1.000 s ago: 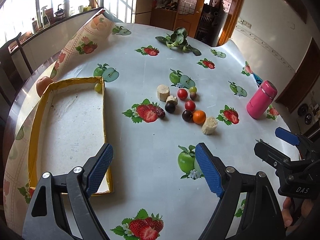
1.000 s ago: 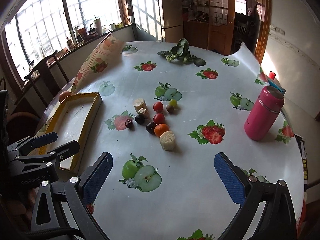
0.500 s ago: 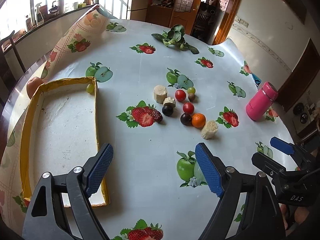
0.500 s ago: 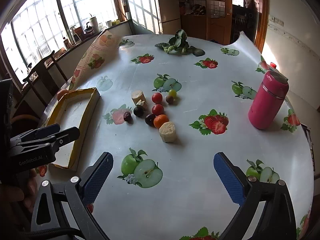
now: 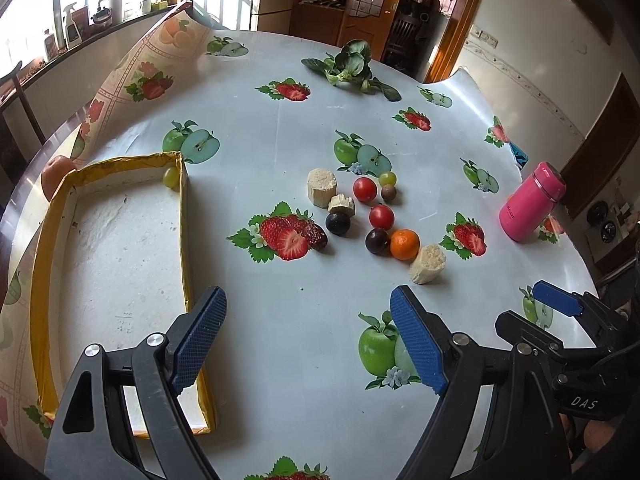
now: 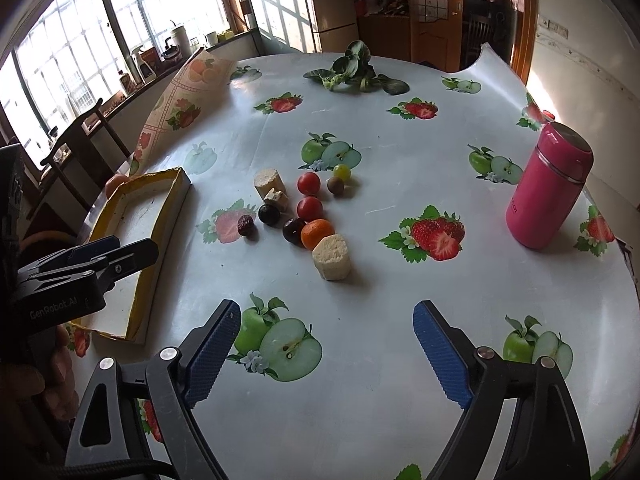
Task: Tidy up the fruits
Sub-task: 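Grasp the red date with the left tool while the right tool grasps the hexagonal bread piece, then carry the date and bread into the yellow tray and release both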
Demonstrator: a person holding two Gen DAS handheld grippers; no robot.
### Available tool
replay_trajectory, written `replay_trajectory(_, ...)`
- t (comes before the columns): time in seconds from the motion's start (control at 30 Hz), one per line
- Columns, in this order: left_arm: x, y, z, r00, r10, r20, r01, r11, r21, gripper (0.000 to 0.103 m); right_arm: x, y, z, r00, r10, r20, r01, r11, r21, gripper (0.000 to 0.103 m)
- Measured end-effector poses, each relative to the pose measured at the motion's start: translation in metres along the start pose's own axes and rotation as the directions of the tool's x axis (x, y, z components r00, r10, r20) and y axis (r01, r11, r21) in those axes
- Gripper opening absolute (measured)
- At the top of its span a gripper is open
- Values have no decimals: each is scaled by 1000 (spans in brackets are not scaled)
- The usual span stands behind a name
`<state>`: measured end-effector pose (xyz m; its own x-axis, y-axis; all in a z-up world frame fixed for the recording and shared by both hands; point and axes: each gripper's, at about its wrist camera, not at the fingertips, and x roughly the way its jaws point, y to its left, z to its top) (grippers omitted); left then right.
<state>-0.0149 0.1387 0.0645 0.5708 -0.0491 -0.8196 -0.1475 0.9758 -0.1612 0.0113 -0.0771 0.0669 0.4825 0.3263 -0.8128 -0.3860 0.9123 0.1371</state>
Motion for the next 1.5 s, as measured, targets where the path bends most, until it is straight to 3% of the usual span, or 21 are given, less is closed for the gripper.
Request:
replay_trajectory(0.3,22,2,3,999,-3,-36,3,1000,0,84,24,1,2,999,8,-34,-8,1000,0,88)
replay_trajectory(0.47,46,5,13,997,-31,-66,29,999,-25,84,49,-2,6,998,31,-61,-30,999,15,76)
replay_trajectory(0.8,91,-1,36,995,18,-99,-15,999,29,84,94,3,28,997,6,-82,-8,1000,-16,70)
replay_trajectory(0.87,101,0,36,994,21,-111,-17,999,37,80,101,3,30,996,-5,-90,2,1000,-27,68)
replay_trajectory(1.03,129,4,36,985,16,-170,-12,1000,28,50,121,3,30,992,-26,-124,21,999,-43,60)
replay_trajectory(1.17,137,2,37,986,16,-166,-9,999,43,42,133,2,29,989,-38,-142,32,998,-46,48)
replay_trajectory(1.23,138,-1,38,985,-4,-171,13,999,47,23,132,2,28,990,-48,-133,41,998,-54,41)
replay_trajectory(1.27,138,-2,38,985,-10,-173,19,999,51,23,132,2,28,990,-46,-132,39,998,-52,34)
replay_trajectory(1.5,117,1,32,985,-43,-166,52,998,46,23,111,-3,25,993,10,-118,-10,1000,1,34)
